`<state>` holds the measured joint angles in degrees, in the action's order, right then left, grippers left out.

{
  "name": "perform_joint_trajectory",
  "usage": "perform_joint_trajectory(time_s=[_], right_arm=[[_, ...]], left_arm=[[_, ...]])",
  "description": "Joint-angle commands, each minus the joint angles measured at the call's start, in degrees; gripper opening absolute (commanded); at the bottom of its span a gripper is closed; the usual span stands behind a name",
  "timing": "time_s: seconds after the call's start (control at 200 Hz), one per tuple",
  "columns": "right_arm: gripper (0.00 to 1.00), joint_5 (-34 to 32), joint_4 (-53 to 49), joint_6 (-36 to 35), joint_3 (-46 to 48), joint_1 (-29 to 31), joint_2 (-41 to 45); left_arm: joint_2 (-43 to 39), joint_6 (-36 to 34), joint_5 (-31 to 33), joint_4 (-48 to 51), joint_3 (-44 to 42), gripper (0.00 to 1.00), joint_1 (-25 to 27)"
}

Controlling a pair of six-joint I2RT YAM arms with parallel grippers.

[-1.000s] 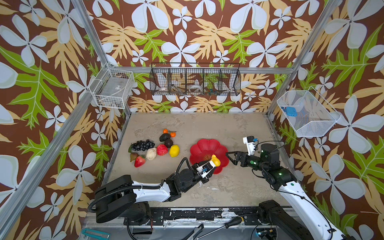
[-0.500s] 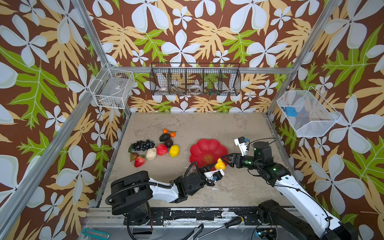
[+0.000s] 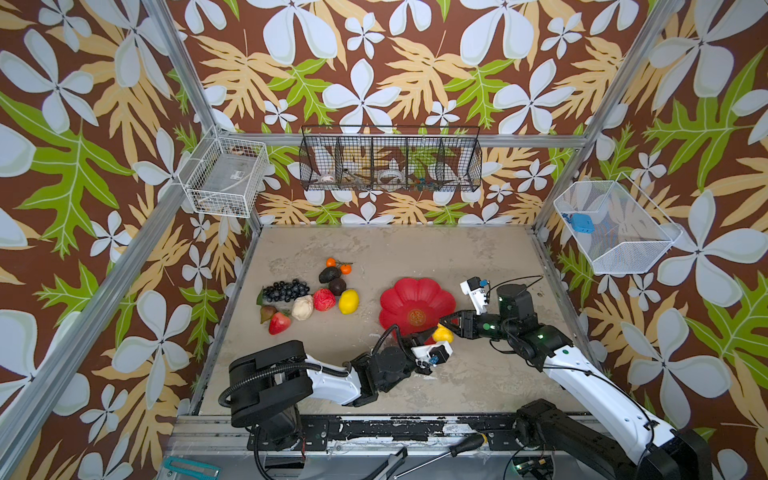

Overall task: Place and organize the fake fruits in the fruit bowl
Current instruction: 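Grasp the pear with the right gripper while the left gripper releases and withdraws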

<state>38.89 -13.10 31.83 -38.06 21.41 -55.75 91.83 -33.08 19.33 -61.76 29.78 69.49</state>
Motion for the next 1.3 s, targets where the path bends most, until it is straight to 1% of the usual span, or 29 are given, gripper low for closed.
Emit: perform_joint_trajectory(time_s=[0.0, 0.175, 0.3, 0.415, 0.49, 0.535, 0.661, 0.716, 0.796, 0.891, 0.946, 1.011, 1.101, 1.161, 1.226, 1.296], right_arm=[[0.31, -0.4, 1.2, -0.8, -0.3, 0.2, -0.5], [0.29, -0.4, 1.3, -0.7, -0.3, 0.9, -1.6], [0.22, -0.5, 1.8, -0.5, -0.5, 1.6, -1.9], [0.10, -1.1, 1.6, -0.6, -0.9, 1.6, -2.0], [0.05, -1.7, 1.4, -0.7, -1.1, 1.6, -2.0], [0.05, -2.1, 1.4, -0.6, -1.2, 1.6, -2.1], [0.05, -4.8, 1.4, -0.6, -1.9, 1.6, -2.1], [0.05, -8.9, 1.6, -0.9, -2.5, 1.7, -2.1], [0.04, -15.1, 2.8, -1.4, -2.8, 1.6, -2.4], [0.05, -21.7, 8.7, -1.3, -1.2, 1.7, -3.1], [0.04, -25.3, 13.7, -0.9, 0.6, 1.7, -3.9], [0.05, -30.1, 19.3, -0.5, 2.4, 2.7, -5.6], [0.04, -38.2, 25.6, -1.8, 3.0, 7.0, -9.4], [0.04, -42.4, 28.9, -2.9, 2.4, 10.1, -12.6], [0.03, -45.6, 32.5, -3.7, 1.8, 12.0, -16.4], [0.02, -48.7, 35.9, -4.7, 1.6, 13.4, -20.0]], left_arm=[[0.4, -0.1, 0.1, -2.3, 0.5, 0.41, 0.2], [0.5, -0.5, 0.5, -2.5, 0.5, 0.41, 0.3], [0.8, -0.8, 0.9, -2.8, 0.5, 0.41, 0.3], [1.1, -0.9, 1.5, -3.1, 0.5, 0.42, 0.3], [1.2, -1.0, 2.2, -4.2, 0.1, 0.44, 0.3], [1.2, -1.0, 2.8, -4.7, 0.0, 0.48, 0.3], [0.7, 0.7, 5.6, -7.1, -1.2, 0.70, 0.4], [-0.5, 2.2, 6.0, -7.3, -2.3, 0.76, 0.4], [-3.3, 6.2, 6.5, -7.2, -4.6, 0.84, 0.4], [-9.0, 13.3, 6.2, -7.1, -9.0, 0.90, 0.4], [-13.2, 17.7, 6.6, -6.9, -11.8, 0.91, 0.4], [-18.3, 23.1, 9.1, -5.1, -14.3, 0.92, 0.4], [-26.1, 28.7, 14.7, 1.3, -16.5, 0.94, 0.2], [-31.0, 31.5, 18.9, 5.2, -18.0, 0.99, -0.4], [-36.9, 34.5, 19.7, 9.2, -19.6, 0.99, -2.3], [-43.0, 37.8, 19.2, 13.8, -21.3, 0.99, -5.0]])
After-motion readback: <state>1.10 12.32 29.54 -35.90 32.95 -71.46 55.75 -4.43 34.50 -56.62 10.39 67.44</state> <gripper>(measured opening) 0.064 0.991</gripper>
